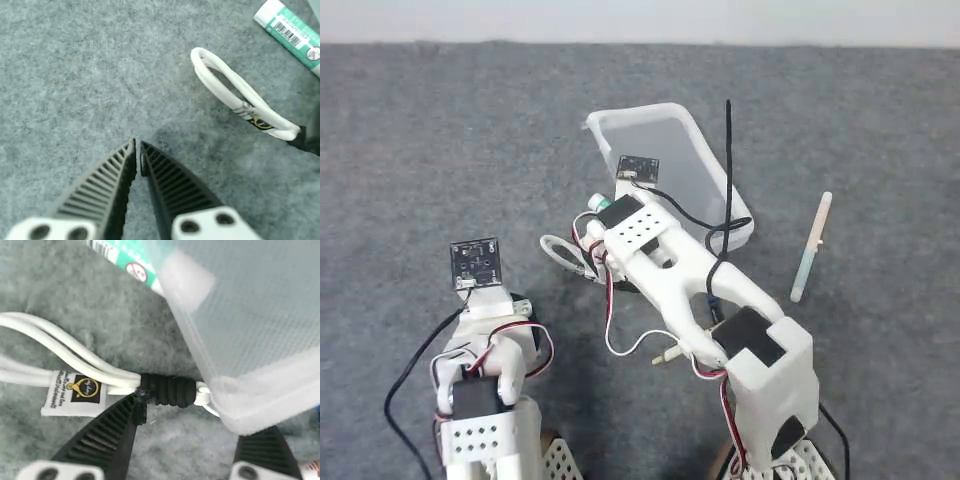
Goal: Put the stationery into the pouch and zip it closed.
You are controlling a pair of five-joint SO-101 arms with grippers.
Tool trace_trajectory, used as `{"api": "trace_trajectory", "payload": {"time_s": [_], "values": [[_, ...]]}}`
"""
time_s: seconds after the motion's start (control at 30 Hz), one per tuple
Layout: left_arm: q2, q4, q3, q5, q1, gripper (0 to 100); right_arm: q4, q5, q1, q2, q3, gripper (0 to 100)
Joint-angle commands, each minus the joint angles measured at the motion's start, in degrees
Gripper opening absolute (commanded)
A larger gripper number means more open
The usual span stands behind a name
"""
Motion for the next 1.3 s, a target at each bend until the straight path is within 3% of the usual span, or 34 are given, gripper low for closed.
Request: {"api": "trace_trajectory", "payload": {"time_s": [0.0,0.2,0.37,0.5,0.7,0.83,1.27], "values": [[-0.79,-0.44,-0.66,-0.62,-0.09,1,1.01,-0.53,1.36,0.04,-1.93,27.8],[-0.79,-0.44,-0.66,-0.62,-0.09,1,1.19,-0.70,1.27,0.13,-1.85,27.0],[-0.79,-0.44,-0.66,-0.62,-0.09,1,0.57,-0.53,3.03,0.22,-1.85,15.4],[-0.79,-0.44,-0.66,-0.62,-0.09,1,-0.92,0.35,6.81,0.22,-1.85,12.4],[-0.79,-0.44,-0.66,-0.62,-0.09,1,1.10,5.98,8.22,-0.31,-1.85,11.4],[-0.79,-0.44,-0.66,-0.62,-0.09,1,1.89,9.93,7.87,-0.40,-1.93,0.0],[-0.79,-0.44,-0.66,-0.62,-0.09,1,10.68,28.66,9.19,-5.93,-3.87,0.6]]}}
